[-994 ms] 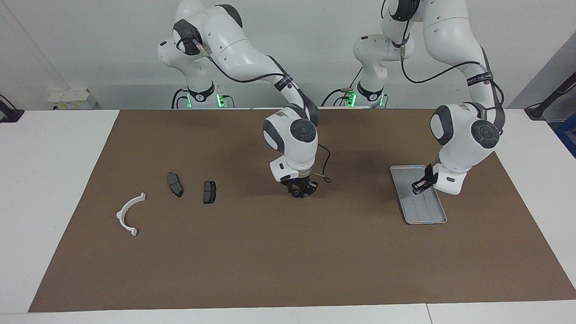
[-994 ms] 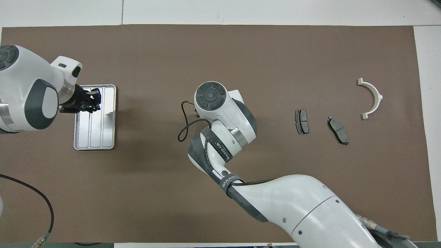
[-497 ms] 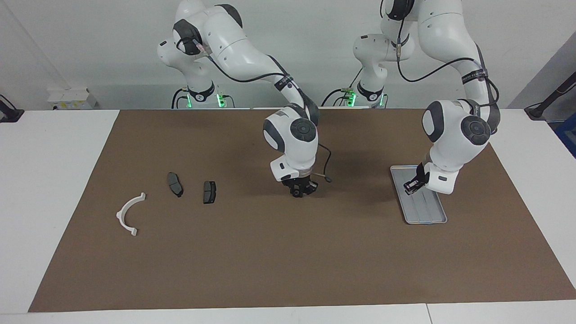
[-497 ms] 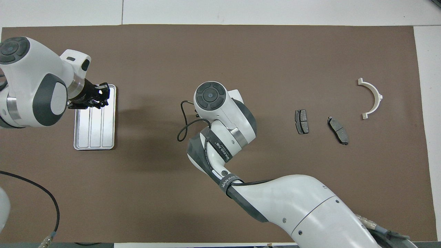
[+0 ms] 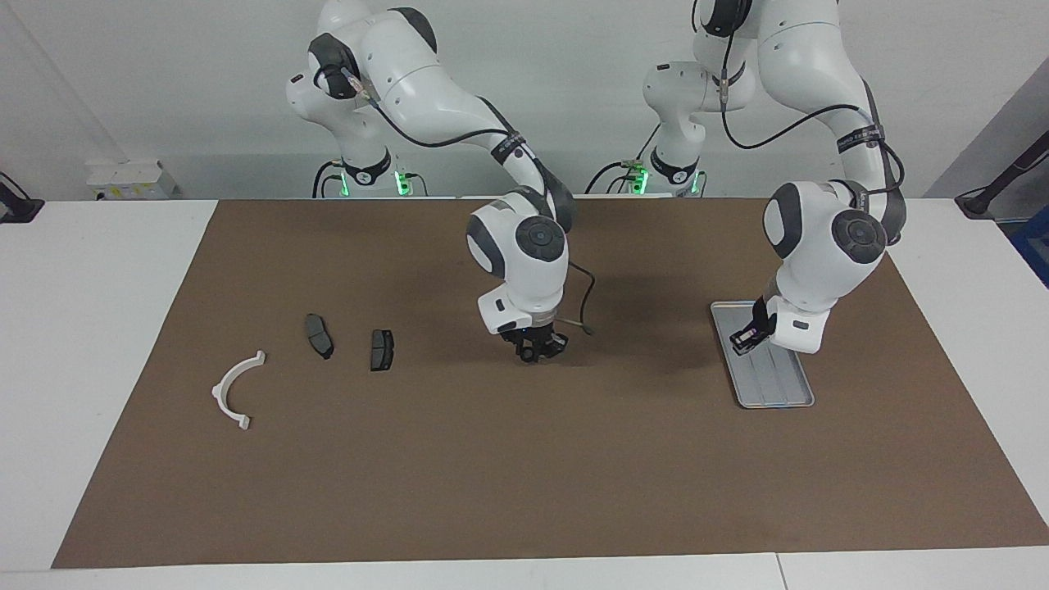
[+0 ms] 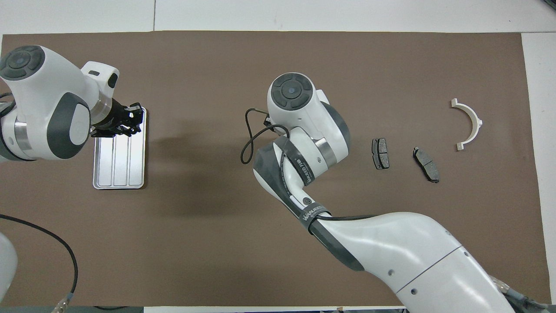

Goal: Place bearing gear from tray to pile
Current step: 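Carry the second gear to center with the left gripper while the right gripper lifts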

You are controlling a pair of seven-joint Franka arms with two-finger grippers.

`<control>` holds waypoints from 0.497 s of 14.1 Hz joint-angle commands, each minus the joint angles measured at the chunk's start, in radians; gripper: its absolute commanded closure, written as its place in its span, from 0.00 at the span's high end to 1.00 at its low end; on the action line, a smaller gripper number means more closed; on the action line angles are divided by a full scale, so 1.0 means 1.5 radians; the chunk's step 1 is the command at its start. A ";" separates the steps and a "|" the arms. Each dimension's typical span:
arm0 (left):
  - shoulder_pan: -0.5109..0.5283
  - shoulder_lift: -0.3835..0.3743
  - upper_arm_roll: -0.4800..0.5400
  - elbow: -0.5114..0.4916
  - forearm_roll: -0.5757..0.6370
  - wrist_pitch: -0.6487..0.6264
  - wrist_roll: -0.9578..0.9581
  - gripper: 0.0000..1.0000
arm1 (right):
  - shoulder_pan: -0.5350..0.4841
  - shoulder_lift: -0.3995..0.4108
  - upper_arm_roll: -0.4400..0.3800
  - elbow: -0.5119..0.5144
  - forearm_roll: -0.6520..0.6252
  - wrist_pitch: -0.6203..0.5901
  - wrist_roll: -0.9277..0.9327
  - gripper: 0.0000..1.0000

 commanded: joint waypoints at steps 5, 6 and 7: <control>-0.161 0.041 0.008 0.085 -0.004 -0.007 -0.223 0.00 | -0.113 -0.099 0.003 -0.006 -0.011 -0.115 -0.278 0.00; -0.189 0.059 0.008 0.110 -0.004 -0.007 -0.252 0.00 | -0.131 -0.108 0.002 -0.006 -0.011 -0.120 -0.321 0.00; -0.223 0.078 0.008 0.130 -0.004 -0.009 -0.274 0.00 | -0.150 -0.115 0.002 -0.006 -0.012 -0.121 -0.363 0.00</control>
